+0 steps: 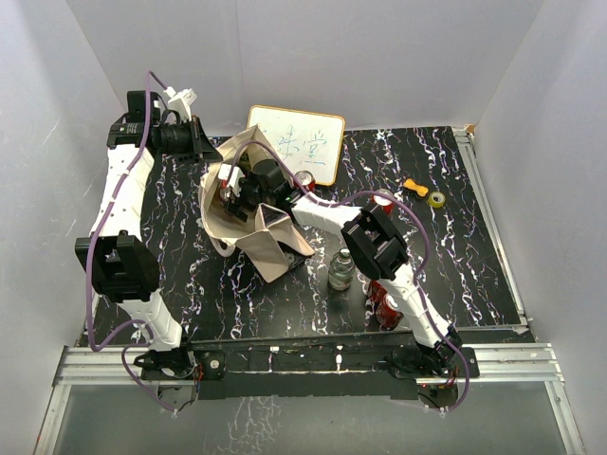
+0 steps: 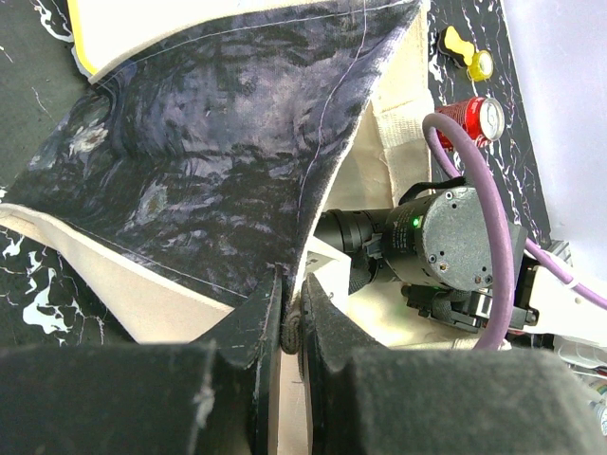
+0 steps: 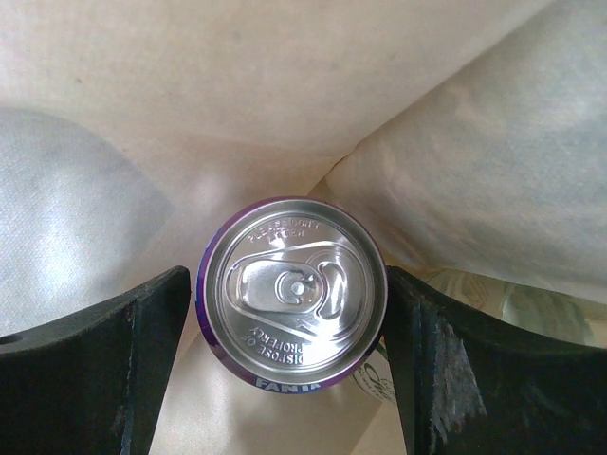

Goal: Place the beverage into the canvas bag
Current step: Place the drink in the canvas bag, then pick up the drink from the center of the board.

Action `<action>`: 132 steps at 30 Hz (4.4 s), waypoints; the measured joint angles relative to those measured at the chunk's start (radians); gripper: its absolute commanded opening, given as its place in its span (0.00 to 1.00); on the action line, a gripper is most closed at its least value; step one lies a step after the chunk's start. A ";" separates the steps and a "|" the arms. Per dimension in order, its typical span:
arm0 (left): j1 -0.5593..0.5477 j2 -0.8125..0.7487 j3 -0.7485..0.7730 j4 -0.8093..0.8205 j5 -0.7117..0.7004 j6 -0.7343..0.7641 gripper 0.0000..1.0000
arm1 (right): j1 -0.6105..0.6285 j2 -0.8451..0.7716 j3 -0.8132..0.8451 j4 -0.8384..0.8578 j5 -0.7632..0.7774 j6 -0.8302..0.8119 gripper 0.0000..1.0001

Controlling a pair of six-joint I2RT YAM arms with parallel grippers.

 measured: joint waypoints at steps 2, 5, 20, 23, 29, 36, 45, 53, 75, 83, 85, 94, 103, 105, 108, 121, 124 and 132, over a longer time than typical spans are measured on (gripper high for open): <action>0.002 0.000 -0.001 0.001 0.000 -0.002 0.00 | 0.000 0.000 -0.005 0.020 0.004 0.011 0.83; 0.003 0.000 -0.003 0.000 0.000 -0.004 0.00 | 0.000 0.000 -0.014 0.054 0.011 0.032 0.84; 0.002 0.000 -0.005 -0.008 -0.003 -0.047 0.00 | 0.000 -0.042 -0.077 0.167 0.040 0.082 0.88; 0.000 0.000 -0.005 -0.007 -0.014 -0.064 0.00 | -0.002 -0.072 -0.089 0.175 0.053 0.097 0.88; -0.003 0.000 0.010 -0.006 -0.055 -0.095 0.00 | -0.005 -0.154 -0.125 0.174 0.081 0.114 0.88; -0.003 0.001 0.025 0.000 -0.096 -0.119 0.00 | -0.010 -0.239 -0.142 0.159 0.116 0.121 0.88; -0.003 0.002 0.039 0.017 -0.141 -0.153 0.03 | -0.011 -0.362 -0.142 -0.002 0.153 0.146 0.87; -0.003 0.021 0.075 0.043 -0.151 -0.158 0.24 | -0.011 -0.602 -0.144 -0.226 0.267 0.193 0.88; -0.009 -0.152 -0.016 0.301 0.070 0.121 0.70 | -0.157 -0.747 -0.314 -0.542 0.258 0.471 0.77; -0.039 -0.153 0.021 0.066 0.183 0.311 0.69 | -0.168 -0.708 -0.314 -0.543 0.085 0.548 0.61; -0.056 -0.153 0.021 -0.005 0.195 0.373 0.69 | -0.166 -0.703 -0.311 -0.540 0.049 0.558 0.50; -0.189 -0.130 0.028 -0.353 0.185 0.702 0.69 | -0.172 -0.637 -0.200 -0.600 -0.007 0.566 0.08; -0.234 -0.085 -0.005 -0.557 0.161 0.958 0.70 | -0.191 -0.655 -0.169 -0.651 0.029 0.445 0.08; -0.237 -0.085 -0.039 -0.573 0.160 0.988 0.69 | -0.191 -0.678 -0.204 -0.644 0.028 0.408 0.08; -0.241 -0.085 -0.084 -0.587 0.160 1.016 0.67 | -0.191 -0.724 -0.289 -0.617 0.019 0.356 0.08; -0.246 -0.087 -0.250 -0.590 0.110 1.097 0.66 | -0.193 -0.819 -0.588 -0.474 -0.037 0.172 0.08; -0.246 -0.086 -0.278 -0.576 0.089 1.110 0.67 | -0.193 -0.819 -0.632 -0.444 -0.043 0.145 0.08; -0.248 -0.084 -0.340 -0.486 0.052 1.134 0.70 | -0.194 -0.819 -0.710 -0.372 -0.073 0.079 0.08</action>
